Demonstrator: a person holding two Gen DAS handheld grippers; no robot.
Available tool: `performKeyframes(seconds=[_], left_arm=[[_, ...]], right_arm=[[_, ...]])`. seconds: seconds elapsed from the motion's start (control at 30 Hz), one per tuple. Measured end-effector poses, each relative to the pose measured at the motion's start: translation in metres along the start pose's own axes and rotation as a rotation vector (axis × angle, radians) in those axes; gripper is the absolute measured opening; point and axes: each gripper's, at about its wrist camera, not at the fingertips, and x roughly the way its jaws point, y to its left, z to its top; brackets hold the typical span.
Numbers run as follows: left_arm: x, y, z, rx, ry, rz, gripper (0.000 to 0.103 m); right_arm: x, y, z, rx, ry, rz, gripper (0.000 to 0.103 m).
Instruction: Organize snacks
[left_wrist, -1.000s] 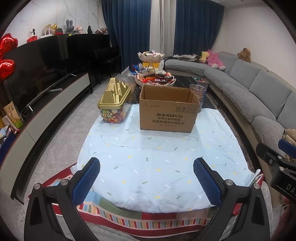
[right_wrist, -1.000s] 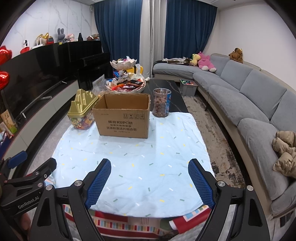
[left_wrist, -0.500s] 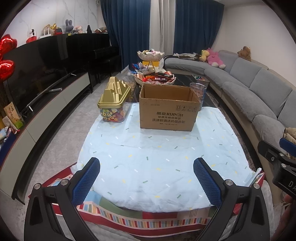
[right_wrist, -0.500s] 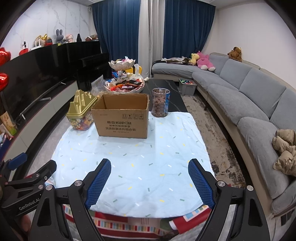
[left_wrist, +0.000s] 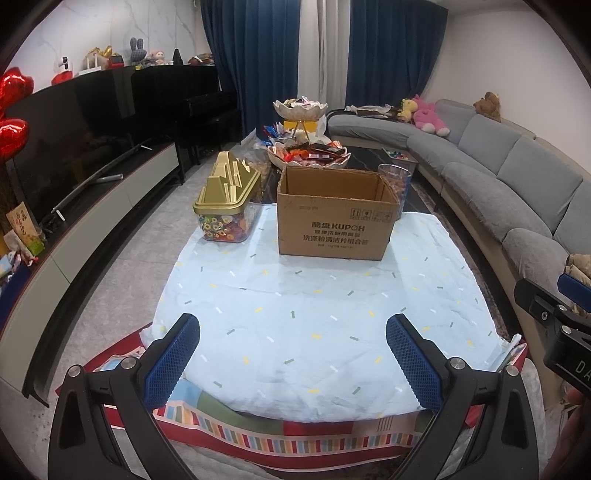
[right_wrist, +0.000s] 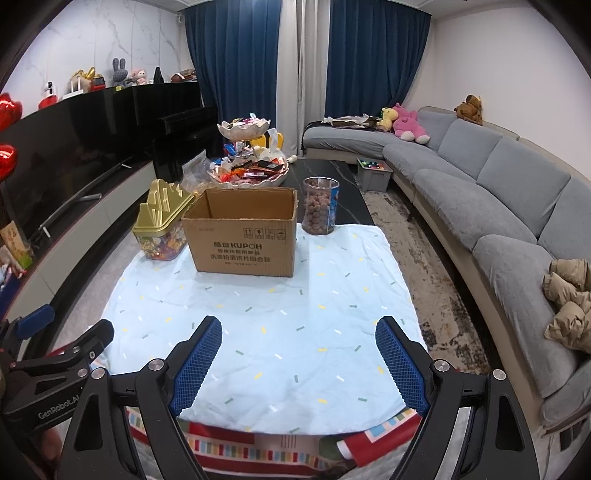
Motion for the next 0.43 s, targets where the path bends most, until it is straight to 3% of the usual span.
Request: performKeyframes(seconds=[0.43], left_arm=[[-0.0034,0.0012,0.0036,-0.003,-0.029,0.006,0.103]], right_arm=[[0.0006,-0.0004,0.0002,-0.001,0.0,-0.001,0.086]])
